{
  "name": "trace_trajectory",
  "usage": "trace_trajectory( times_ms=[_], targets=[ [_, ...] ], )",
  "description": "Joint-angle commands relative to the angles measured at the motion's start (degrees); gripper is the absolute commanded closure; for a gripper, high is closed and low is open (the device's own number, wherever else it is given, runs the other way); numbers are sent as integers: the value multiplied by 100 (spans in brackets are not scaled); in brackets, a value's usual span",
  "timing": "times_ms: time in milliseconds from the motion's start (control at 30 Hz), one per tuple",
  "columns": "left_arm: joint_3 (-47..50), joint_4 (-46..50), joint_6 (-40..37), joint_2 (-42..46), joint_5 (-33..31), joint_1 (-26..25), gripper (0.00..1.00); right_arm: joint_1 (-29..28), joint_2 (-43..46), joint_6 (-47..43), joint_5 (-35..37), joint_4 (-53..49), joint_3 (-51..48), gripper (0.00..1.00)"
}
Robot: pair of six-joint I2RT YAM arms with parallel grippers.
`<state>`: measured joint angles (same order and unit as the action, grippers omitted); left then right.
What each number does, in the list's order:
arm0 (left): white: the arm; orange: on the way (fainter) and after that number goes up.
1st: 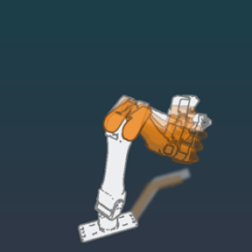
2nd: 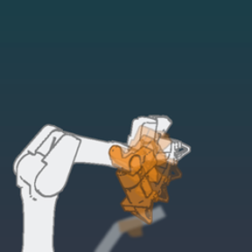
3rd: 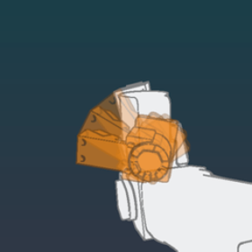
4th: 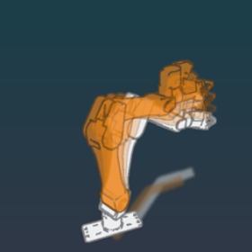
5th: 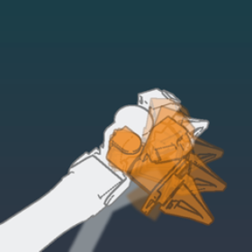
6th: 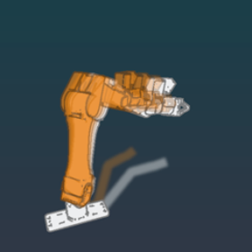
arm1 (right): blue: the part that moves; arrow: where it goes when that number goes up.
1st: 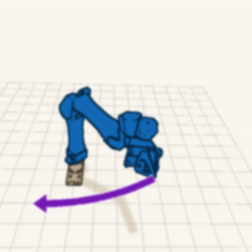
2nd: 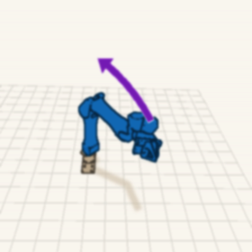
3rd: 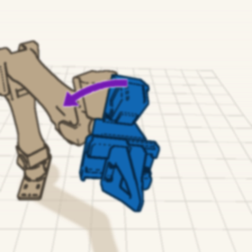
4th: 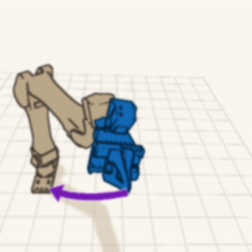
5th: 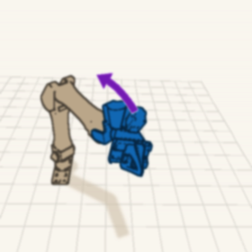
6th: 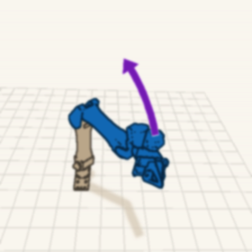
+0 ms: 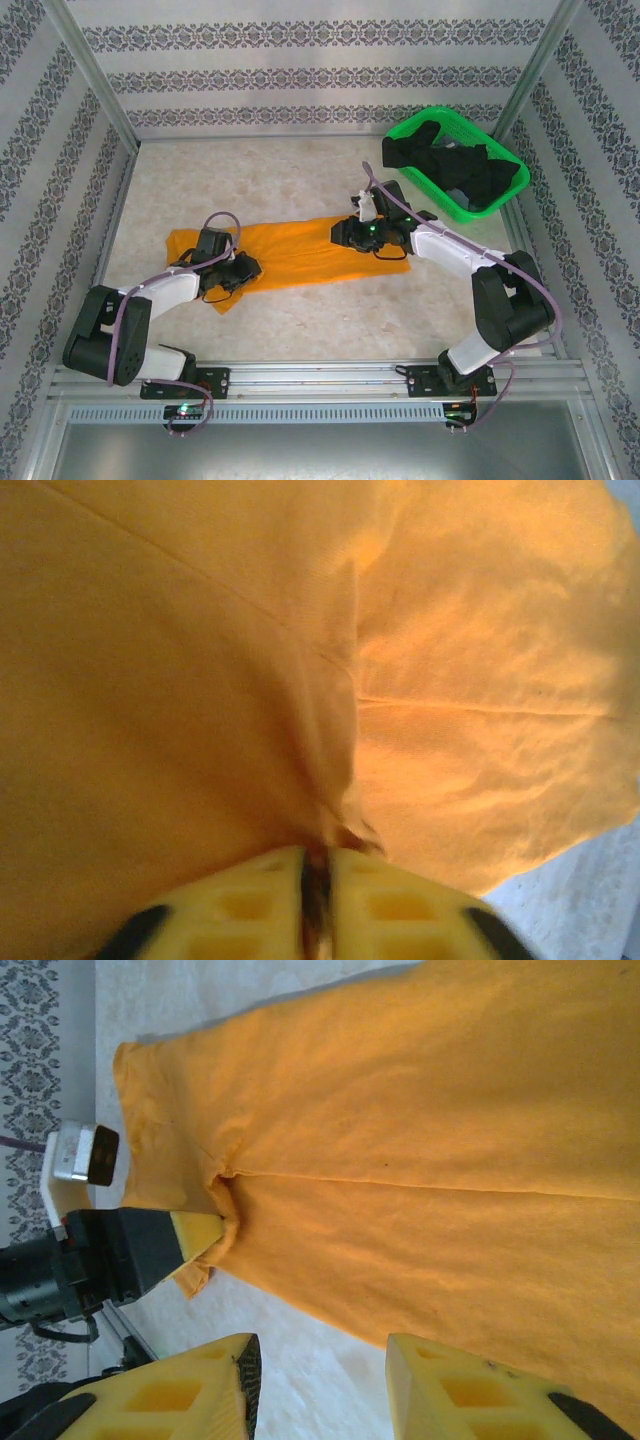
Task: Fold and stack the t-shirts
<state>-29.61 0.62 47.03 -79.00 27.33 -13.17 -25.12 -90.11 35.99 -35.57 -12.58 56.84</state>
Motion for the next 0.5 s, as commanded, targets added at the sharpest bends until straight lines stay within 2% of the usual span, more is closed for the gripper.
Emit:
trace_trajectory(
  times_ms=[0, 100, 167, 233, 300, 367, 467],
  targets=[
    [49, 17, 52, -93, 90, -77, 66, -93, 4, 62, -179, 310, -37, 60],
    [-137, 590, -150, 124, -20, -69, 55, -137, -16, 70, -224, 431, -16, 60],
    [-369, 1269, -345, 615, -489, -48, 49, -166, -4, 59, -248, 492, -5, 60],
    [-457, 1820, -304, 1150, -962, 134, 49, -201, 48, 25, -281, 571, -14, 60],
    [-405, 2260, -171, 1540, -1181, 645, 51, -250, 110, -35, -314, 664, -26, 60],
    [-178, 2369, -122, 1801, -1125, 1323, 54, -303, 146, -103, -366, 738, -53, 60],
    [-120, 2588, -286, 1827, -1097, 2077, 58, -394, 155, -171, -434, 810, -87, 59]
  ],
)
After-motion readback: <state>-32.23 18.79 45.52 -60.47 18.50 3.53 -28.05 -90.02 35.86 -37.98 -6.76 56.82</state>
